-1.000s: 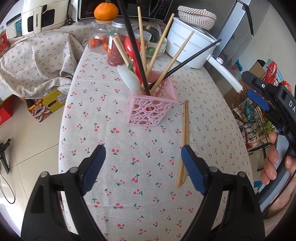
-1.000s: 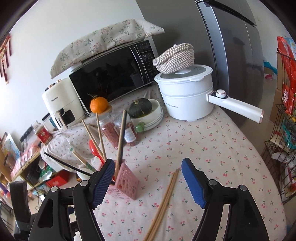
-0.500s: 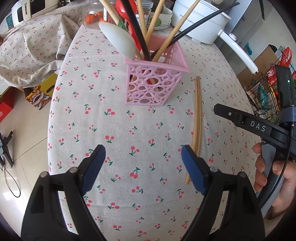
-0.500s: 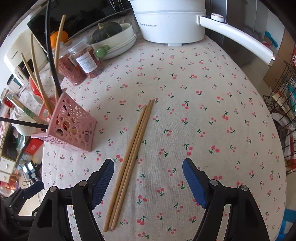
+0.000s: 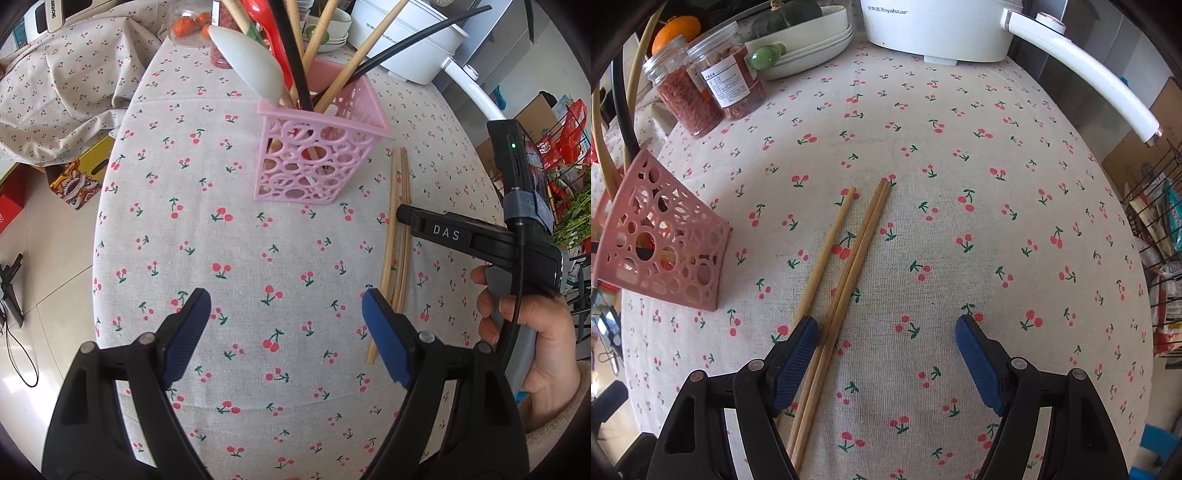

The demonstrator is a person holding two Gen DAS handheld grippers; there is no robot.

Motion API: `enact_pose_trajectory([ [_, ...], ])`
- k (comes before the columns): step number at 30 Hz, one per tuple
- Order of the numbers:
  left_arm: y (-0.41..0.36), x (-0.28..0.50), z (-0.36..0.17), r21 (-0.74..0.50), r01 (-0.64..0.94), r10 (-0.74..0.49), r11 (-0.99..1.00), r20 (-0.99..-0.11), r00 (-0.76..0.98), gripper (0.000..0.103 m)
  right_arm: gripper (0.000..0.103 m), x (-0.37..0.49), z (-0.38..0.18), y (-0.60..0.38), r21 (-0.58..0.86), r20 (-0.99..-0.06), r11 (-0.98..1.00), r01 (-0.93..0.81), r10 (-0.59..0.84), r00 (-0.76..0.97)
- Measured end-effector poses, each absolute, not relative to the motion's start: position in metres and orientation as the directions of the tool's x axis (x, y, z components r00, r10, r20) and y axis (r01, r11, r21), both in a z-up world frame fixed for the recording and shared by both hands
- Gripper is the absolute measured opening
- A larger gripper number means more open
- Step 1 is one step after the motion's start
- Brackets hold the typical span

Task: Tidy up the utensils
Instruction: 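Grasp a remaining wooden chopstick with the right tool, then grasp the last wooden chopstick with the left tool while the right tool lifts its chopstick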

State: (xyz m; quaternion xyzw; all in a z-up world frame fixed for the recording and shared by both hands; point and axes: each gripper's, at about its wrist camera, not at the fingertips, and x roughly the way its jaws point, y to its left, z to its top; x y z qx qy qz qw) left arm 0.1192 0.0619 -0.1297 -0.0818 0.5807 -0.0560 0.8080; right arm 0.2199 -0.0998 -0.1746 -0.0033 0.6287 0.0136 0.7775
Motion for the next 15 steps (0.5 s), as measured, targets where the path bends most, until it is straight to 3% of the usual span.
enact_pose_trajectory([
  [3, 0.062, 0.118, -0.131, -0.194, 0.0, -0.184, 0.981, -0.93, 0.318, 0.084, 0.075, 0.221, -0.176, -0.096, 0.002, -0.977, 1.0, -0.02, 0.007, 0.214],
  [4, 0.061, 0.118, -0.131, -0.194, 0.004, -0.185, 0.981, -0.93, 0.317, 0.084, 0.067, 0.222, -0.175, -0.096, 0.006, -0.977, 1.0, -0.019, 0.01, 0.214],
  [5, 0.06, 0.117, -0.131, -0.194, 0.01, -0.187, 0.981, -0.931, 0.314, 0.084, 0.05, 0.222, -0.174, -0.097, 0.01, -0.976, 1.0, -0.024, 0.015, 0.219],
  [8, 0.054, 0.114, -0.131, -0.2, 0.035, -0.201, 0.979, -0.93, 0.309, 0.084, 0.018, 0.224, -0.171, -0.101, 0.022, -0.977, 0.999, -0.048, 0.032, 0.209],
  [10, 0.048, 0.111, -0.129, -0.203, 0.065, -0.213, 0.977, -0.927, 0.308, 0.084, 0.009, 0.225, -0.17, -0.112, 0.055, -0.979, 0.997, -0.048, 0.063, 0.192],
  [15, 0.027, 0.107, -0.127, -0.199, 0.137, -0.232, 0.97, -0.925, 0.301, 0.084, 0.009, 0.218, -0.168, -0.148, 0.126, -0.979, 0.992, -0.007, 0.125, 0.163],
])
